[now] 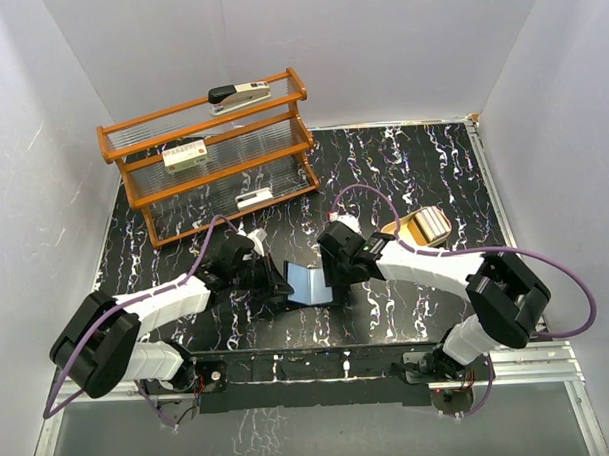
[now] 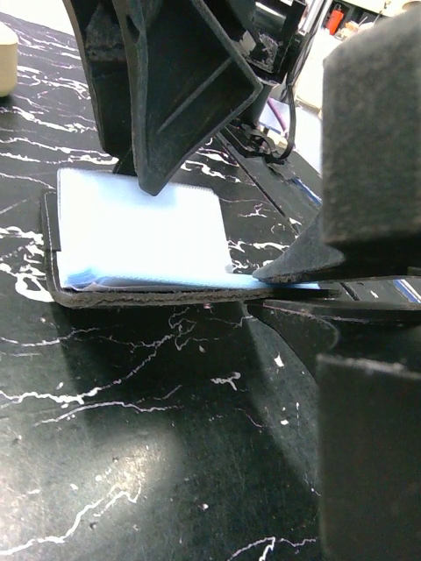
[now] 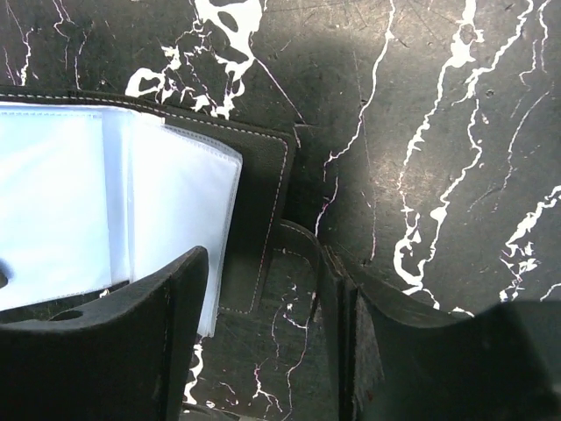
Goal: Put the credit cards into the card holder
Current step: Open the card holder at the center of the board.
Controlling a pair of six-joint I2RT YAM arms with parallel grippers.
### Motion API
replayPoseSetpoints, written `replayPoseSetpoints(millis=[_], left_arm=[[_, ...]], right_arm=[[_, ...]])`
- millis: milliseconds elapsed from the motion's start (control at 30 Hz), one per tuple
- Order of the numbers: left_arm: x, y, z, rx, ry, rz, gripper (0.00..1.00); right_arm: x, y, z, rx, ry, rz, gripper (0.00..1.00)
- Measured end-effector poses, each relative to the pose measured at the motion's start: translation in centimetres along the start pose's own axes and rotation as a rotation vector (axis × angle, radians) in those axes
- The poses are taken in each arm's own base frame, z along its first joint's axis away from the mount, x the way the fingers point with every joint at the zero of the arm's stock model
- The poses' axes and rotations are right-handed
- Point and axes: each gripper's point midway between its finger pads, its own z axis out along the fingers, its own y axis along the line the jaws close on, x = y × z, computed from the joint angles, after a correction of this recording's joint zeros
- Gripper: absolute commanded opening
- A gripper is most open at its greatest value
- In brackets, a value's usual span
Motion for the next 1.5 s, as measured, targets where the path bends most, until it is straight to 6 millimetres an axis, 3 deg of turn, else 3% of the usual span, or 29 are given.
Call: replayPoseSetpoints(millis=[167,433,633,733,833,967,1133,1200,1333,1500], left_arm=[[-0.6,-0.8,-0.2,0.006,-0.006,0.005,0.0],[-0.9,-1.1,-0.3,-0.003,-0.004,0.008,0.0],[-0.9,-1.1,-0.3,-0.002,-0.007,0.008,0.0],[-1.0,-1.0,-0.3,-0.006,-0.01,0.008,0.01],[-1.1,-0.9,-0.2,-0.013,-0.018,0.006,0.11],[-1.2,-0.4,-0.2,-0.032,-0.029,-0.004,0.23],[-0.6,0.9,-0.1,-0.065,-0.032,-0.02,0.27],[-0.4,1.5,-0.2,-0.088,-0.031,-0.025,0.24],[-0.2,2.6,-0.2,-0.132,-0.039,-0.031,0.01],[-0.3,2.8,-0.2,-0.14,-0.044,-0.023,0.0]], right_arm=[[-0.7,0.3,-0.9,0.003,0.004,-0.005,0.43],[-3.2,3.6,-4.3,-0.149,-0.066,0.039,0.41],[-4.4,5.9,-5.3,-0.253,-0.113,0.062,0.48],[-4.6,6.5,-4.6,-0.263,-0.111,0.071,0.53],[-4.2,6.8,-2.9,-0.253,-0.087,0.078,0.55],[-2.7,6.6,-0.1,-0.213,-0.02,0.069,0.57],[-0.4,5.5,2.7,-0.12,0.046,0.047,0.55],[-0.6,5.5,2.7,-0.102,0.026,0.036,0.55],[-0.6,5.3,2.8,-0.07,0.002,0.02,0.54],[-0.4,5.3,2.6,-0.074,0.003,-0.011,0.56]])
